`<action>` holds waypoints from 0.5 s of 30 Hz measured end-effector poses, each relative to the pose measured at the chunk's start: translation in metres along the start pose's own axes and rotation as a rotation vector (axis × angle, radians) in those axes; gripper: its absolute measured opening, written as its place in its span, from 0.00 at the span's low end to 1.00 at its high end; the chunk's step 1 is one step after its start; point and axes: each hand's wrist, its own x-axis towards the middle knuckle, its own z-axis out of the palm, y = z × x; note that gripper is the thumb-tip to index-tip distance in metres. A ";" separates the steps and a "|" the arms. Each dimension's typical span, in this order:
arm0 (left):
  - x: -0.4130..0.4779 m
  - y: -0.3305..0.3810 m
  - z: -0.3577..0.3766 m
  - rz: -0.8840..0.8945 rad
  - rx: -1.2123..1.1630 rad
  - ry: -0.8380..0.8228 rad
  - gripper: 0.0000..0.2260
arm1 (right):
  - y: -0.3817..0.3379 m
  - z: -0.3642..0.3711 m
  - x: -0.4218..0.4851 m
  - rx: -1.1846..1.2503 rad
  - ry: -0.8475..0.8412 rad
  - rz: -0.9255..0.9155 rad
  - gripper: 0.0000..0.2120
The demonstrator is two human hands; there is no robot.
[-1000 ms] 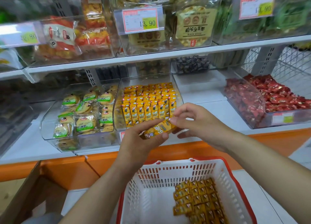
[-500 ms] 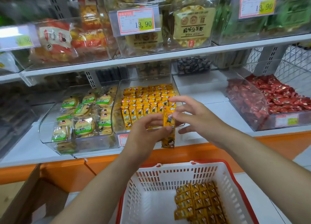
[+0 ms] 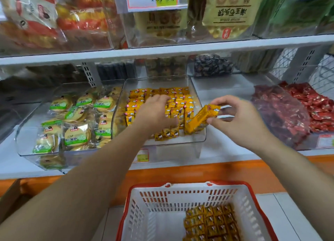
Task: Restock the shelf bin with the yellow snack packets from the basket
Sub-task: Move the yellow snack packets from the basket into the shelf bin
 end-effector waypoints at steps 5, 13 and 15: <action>0.033 -0.025 0.031 0.136 0.194 -0.063 0.46 | -0.002 0.012 0.034 -0.364 -0.122 -0.129 0.18; 0.041 -0.043 0.039 0.180 0.156 -0.060 0.38 | -0.009 0.050 0.103 -0.671 -0.341 -0.150 0.17; 0.040 -0.044 0.038 0.180 0.156 -0.045 0.37 | -0.009 0.055 0.114 -0.729 -0.401 -0.131 0.16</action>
